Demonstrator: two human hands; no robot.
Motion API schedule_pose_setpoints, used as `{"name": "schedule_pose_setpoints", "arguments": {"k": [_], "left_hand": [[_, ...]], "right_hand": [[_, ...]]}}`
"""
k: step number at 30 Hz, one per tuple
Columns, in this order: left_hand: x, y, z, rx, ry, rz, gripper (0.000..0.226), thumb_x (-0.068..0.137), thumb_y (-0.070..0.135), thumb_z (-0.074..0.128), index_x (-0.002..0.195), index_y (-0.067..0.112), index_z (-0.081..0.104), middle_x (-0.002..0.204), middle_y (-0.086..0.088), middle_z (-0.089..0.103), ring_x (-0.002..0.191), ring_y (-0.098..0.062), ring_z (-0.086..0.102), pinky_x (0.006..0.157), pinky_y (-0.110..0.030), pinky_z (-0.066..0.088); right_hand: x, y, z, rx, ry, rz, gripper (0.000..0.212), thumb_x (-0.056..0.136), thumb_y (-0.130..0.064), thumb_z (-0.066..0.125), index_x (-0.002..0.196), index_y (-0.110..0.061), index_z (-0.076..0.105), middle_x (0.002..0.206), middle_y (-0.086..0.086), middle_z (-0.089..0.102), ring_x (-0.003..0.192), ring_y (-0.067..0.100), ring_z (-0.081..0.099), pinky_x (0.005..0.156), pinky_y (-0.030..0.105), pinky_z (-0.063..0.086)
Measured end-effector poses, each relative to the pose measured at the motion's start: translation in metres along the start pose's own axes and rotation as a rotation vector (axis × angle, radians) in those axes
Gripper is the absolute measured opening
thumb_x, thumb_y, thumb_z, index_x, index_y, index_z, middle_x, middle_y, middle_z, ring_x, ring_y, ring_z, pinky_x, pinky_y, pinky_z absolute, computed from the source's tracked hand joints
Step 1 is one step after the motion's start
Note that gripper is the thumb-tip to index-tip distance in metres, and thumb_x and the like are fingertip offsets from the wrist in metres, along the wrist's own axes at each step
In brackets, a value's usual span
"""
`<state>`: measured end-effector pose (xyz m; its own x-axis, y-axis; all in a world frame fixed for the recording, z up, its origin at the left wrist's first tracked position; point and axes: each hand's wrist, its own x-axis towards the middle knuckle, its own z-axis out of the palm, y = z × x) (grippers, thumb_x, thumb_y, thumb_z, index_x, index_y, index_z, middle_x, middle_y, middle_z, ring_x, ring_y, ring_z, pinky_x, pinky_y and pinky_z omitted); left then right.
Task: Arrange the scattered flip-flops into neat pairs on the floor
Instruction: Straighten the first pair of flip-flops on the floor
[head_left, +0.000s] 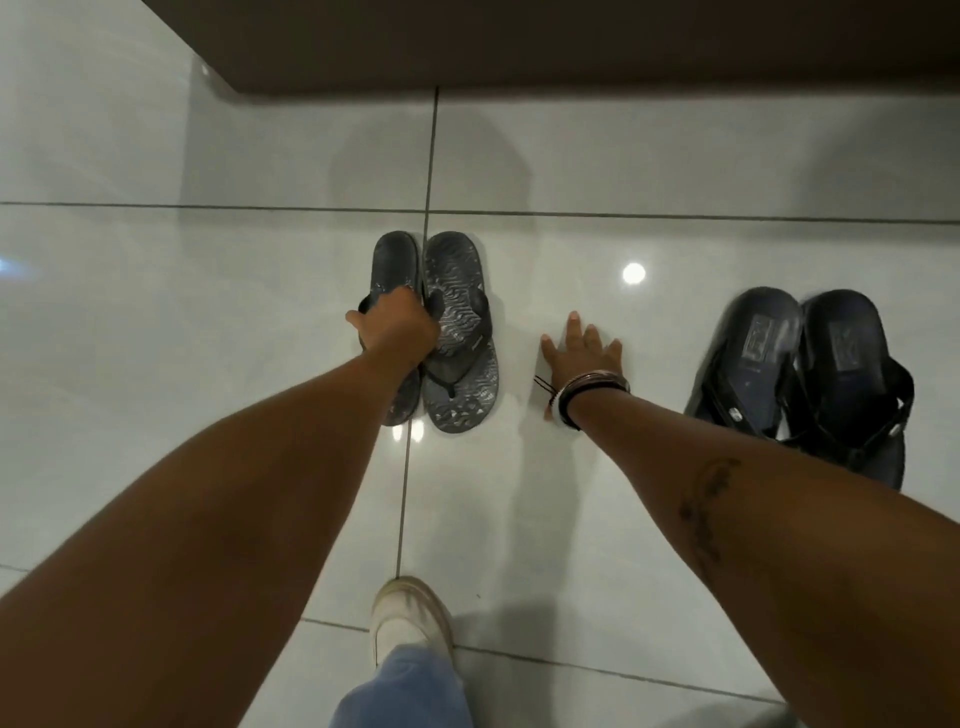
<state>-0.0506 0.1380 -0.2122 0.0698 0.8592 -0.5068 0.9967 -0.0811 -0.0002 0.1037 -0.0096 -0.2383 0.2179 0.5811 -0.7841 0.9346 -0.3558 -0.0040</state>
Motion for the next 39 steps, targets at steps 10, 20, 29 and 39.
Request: {"name": "schedule_pose_setpoints", "arguments": {"k": [10, 20, 29, 39], "left_hand": [[0.04, -0.01, -0.008, 0.098, -0.023, 0.097, 0.046, 0.094, 0.056, 0.046, 0.102, 0.015, 0.065, 0.092, -0.008, 0.066, 0.097, -0.032, 0.062, 0.107, -0.051, 0.027], [0.05, -0.008, 0.0, 0.066, 0.012, 0.122, 0.048, 0.092, 0.052, 0.053, 0.1, 0.006, 0.065, 0.1, -0.016, 0.069, 0.101, -0.035, 0.062, 0.101, -0.043, 0.039], [0.051, -0.007, 0.005, 0.123, 0.042, 0.133, 0.049, 0.093, 0.052, 0.051, 0.104, 0.006, 0.062, 0.105, -0.017, 0.067, 0.106, -0.037, 0.059, 0.102, -0.045, 0.037], [0.042, 0.0, 0.001, 0.215, 0.043, 0.084, 0.051, 0.093, 0.058, 0.044, 0.102, 0.011, 0.063, 0.102, -0.016, 0.068, 0.105, -0.035, 0.06, 0.104, -0.048, 0.03]], "right_hand": [[0.004, 0.002, 0.015, -0.102, 0.087, -0.009, 0.089, 0.091, -0.029, 0.06, 0.152, -0.029, -0.004, 0.158, 0.017, -0.02, 0.147, 0.037, -0.005, 0.115, 0.053, 0.02], [0.004, 0.004, 0.021, -0.115, 0.124, -0.027, 0.089, 0.092, -0.023, 0.059, 0.152, -0.029, -0.006, 0.158, 0.017, -0.021, 0.147, 0.038, -0.007, 0.113, 0.05, 0.025], [0.005, 0.004, 0.024, -0.132, 0.137, -0.028, 0.095, 0.088, -0.026, 0.062, 0.152, -0.028, -0.007, 0.158, 0.018, -0.02, 0.146, 0.04, -0.007, 0.113, 0.054, 0.022], [0.004, 0.007, 0.025, -0.123, 0.126, -0.047, 0.084, 0.092, -0.021, 0.051, 0.152, -0.026, -0.008, 0.158, 0.019, -0.02, 0.146, 0.04, -0.008, 0.114, 0.06, 0.013]]}}
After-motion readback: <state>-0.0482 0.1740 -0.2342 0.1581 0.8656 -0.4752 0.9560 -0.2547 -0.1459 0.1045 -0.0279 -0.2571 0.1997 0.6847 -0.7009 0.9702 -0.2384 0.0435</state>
